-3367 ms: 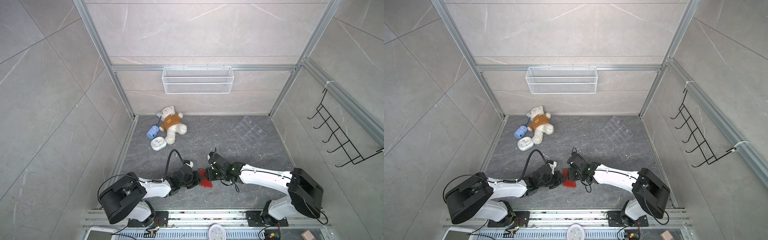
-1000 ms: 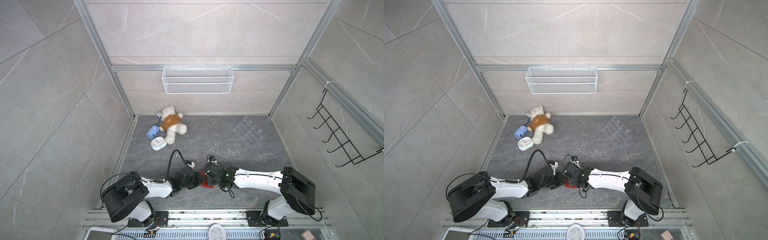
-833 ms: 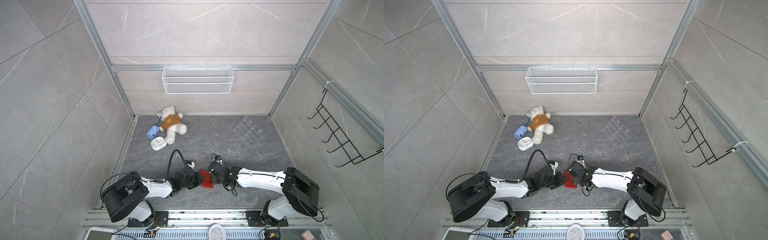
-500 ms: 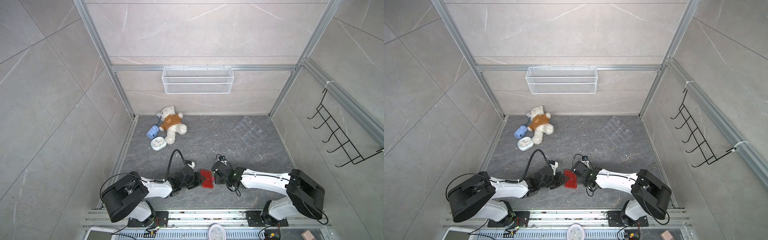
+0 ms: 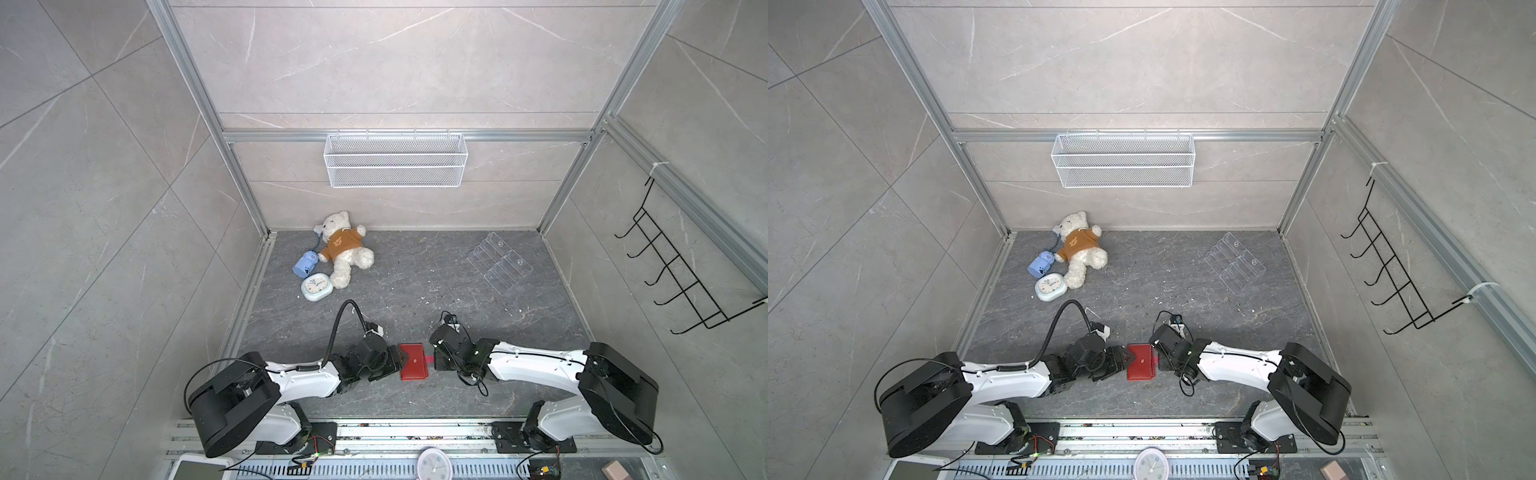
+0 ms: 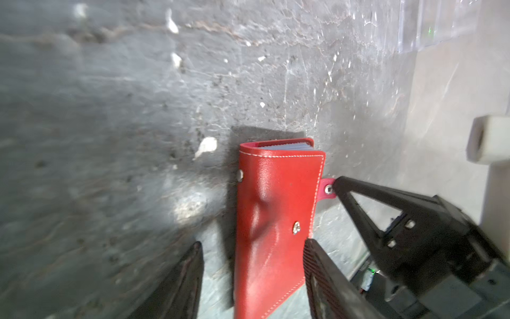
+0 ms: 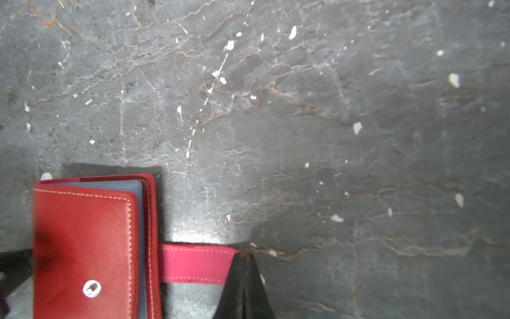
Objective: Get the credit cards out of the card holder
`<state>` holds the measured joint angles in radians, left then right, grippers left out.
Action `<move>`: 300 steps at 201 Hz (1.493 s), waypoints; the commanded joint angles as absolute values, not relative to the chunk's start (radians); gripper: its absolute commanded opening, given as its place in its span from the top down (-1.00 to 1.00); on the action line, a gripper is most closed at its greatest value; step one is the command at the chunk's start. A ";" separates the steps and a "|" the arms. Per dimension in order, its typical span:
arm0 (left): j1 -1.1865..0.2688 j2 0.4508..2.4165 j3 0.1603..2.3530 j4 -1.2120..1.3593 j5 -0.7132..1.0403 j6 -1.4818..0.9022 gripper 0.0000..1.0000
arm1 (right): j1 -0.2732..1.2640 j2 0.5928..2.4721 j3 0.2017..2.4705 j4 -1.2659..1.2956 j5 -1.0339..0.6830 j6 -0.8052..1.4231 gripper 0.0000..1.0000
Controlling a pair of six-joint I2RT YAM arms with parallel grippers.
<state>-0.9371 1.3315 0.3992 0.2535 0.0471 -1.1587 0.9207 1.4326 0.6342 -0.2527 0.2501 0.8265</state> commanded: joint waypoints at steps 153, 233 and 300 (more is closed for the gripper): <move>-1.209 1.488 0.908 -0.451 -0.216 -0.723 -0.55 | 0.809 1.365 0.477 -0.073 0.053 0.888 1.00; -1.307 1.682 1.054 -0.570 -0.350 -0.672 -0.55 | 0.798 1.361 0.460 -0.056 0.035 0.887 1.00; -1.331 1.767 1.116 -0.637 -0.431 -0.689 -0.47 | 0.797 1.367 0.452 -0.044 0.025 0.888 1.00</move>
<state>-1.3197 1.7485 1.0832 -0.5758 -0.3645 -0.6945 0.7979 1.3609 0.4786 -0.0055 0.0391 0.8799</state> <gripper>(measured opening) 0.749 0.049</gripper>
